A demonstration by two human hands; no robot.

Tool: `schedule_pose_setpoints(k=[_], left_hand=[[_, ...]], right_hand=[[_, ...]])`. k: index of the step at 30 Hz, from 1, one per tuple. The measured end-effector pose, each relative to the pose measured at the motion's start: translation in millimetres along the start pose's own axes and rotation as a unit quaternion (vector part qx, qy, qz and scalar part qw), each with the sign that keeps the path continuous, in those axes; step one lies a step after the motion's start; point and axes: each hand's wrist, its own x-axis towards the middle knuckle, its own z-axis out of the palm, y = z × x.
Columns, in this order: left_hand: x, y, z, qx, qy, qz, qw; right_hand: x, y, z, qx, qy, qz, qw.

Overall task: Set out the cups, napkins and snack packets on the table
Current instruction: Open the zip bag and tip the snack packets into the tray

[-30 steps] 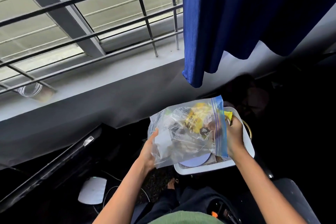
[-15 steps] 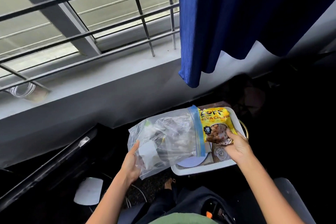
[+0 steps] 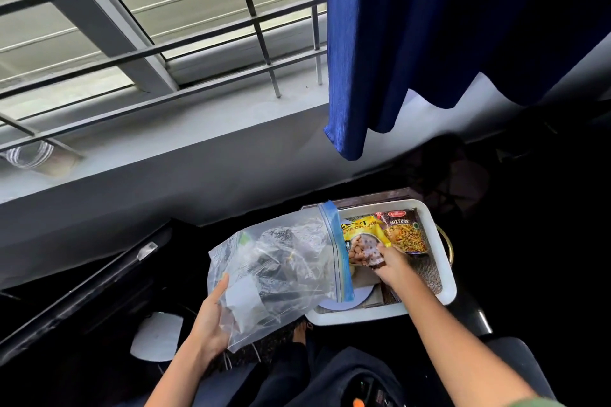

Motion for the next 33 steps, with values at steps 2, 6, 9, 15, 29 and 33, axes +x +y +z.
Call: schedule_pose_setpoints(k=[2, 6, 9, 15, 29, 33], left_hand=[[-1.1, -0.2, 1.9, 0.002, 0.001, 0.002, 1.000], [-4.1, -0.4, 6.5, -0.008, -0.004, -0.005, 1.000], [-1.9, -0.6, 7.7, -0.010, -0.006, -0.007, 1.000], [2.8, -0.5, 16.0, 0.000, -0.019, -0.022, 1.000], [4.6, 5.0, 54.3, 0.096, -0.122, -0.064, 0.986], [5.0, 4.0, 58.1, 0.115, -0.128, -0.086, 0.981]], right_hand=[[4.4, -2.7, 5.7, 0.007, -0.010, 0.001, 1.000], [15.8, 1.9, -2.0, -0.042, -0.003, 0.039, 0.998], [25.0, 14.2, -13.7, -0.092, 0.025, 0.017, 0.995], [6.3, 20.5, -15.8, -0.143, 0.197, -0.126, 0.962], [-80.5, 7.0, 9.0, -0.234, -0.266, -0.046, 0.934], [-78.7, 32.7, -9.5, 0.005, -0.021, -0.088, 0.996]])
